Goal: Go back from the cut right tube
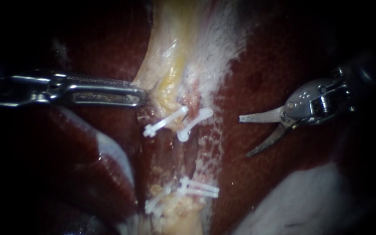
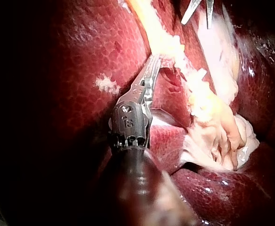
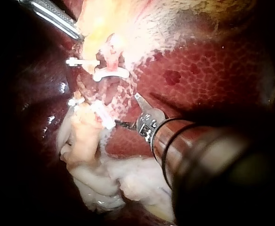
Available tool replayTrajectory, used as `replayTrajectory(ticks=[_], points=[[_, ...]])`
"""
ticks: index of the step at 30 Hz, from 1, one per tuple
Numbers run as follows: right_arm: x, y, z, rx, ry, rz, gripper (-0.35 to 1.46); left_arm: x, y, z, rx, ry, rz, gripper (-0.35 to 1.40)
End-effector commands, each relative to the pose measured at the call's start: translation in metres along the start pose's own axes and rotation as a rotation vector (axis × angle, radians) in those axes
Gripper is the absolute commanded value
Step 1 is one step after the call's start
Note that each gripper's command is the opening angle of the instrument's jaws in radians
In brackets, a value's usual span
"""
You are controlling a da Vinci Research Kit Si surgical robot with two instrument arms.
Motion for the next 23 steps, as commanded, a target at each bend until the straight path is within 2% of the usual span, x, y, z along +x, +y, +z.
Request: replayTrajectory(ticks=[1,8,23], points=[[0.0001,0.0000,0.0000,0.000,0.000,0.000,1.43,0.0001,-0.0002,0.0001,0.003,0.001,0.000,-0.23],[0.0000,-0.0001,0.0000,0.000,0.000,0.000,1.43,0.0002,-0.0011,0.0006,0.013,0.005,0.003,-0.23],[0.0001,-0.0002,0.0000,0.000,0.000,0.000,1.43,0.0005,-0.0009,0.0008,0.012,0.012,-0.001,-0.23]])
